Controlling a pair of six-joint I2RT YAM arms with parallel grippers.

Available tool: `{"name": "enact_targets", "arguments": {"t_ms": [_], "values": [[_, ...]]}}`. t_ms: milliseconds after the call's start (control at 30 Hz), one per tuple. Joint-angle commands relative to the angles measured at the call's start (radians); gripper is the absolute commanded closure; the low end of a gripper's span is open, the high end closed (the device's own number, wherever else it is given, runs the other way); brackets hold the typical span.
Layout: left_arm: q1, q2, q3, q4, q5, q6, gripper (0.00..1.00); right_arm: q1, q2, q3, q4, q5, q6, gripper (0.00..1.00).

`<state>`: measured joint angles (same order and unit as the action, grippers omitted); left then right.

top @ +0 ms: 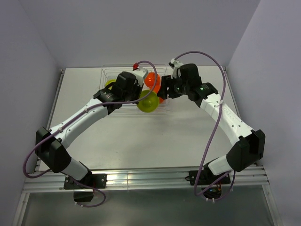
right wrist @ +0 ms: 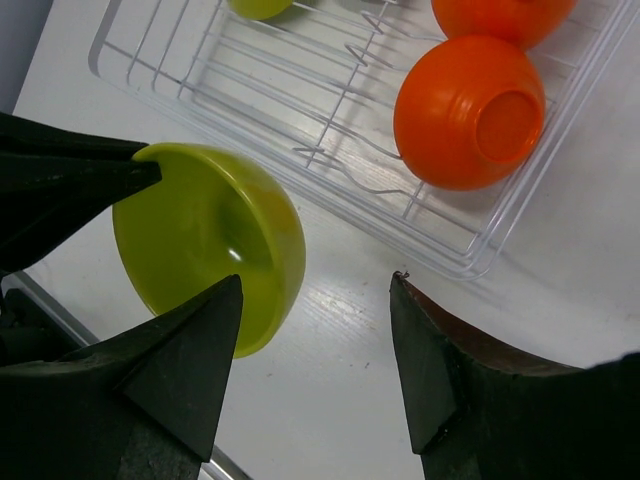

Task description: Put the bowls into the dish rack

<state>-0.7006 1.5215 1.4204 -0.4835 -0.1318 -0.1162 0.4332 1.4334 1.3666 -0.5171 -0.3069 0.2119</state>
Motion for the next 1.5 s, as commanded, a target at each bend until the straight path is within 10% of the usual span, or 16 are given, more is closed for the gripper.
{"name": "enact_targets", "arguments": {"t_ms": [0, 267, 800, 1167, 1467], "values": [[-0.010, -0.004, 0.048, 0.042, -0.020, 0.004, 1.00, 0.019, 0.021, 0.054, 0.009, 0.048, -0.020, 0.33], [-0.017, 0.005, 0.077, 0.036, -0.012, 0.001, 1.00, 0.079, 0.067, 0.065, -0.004, 0.109, -0.046, 0.39], [-0.022, 0.000, 0.072, 0.031, 0.024, 0.001, 1.00, 0.102, 0.113, 0.103, -0.027, 0.143, -0.062, 0.96], [-0.016, -0.050, 0.078, 0.022, 0.107, -0.013, 0.22, 0.102, 0.058, 0.057, -0.008, 0.088, -0.080, 1.00], [0.206, -0.164, 0.043, 0.085, 0.595, -0.296, 0.13, 0.062, -0.005, 0.015, 0.046, -0.211, -0.085, 1.00]]}}
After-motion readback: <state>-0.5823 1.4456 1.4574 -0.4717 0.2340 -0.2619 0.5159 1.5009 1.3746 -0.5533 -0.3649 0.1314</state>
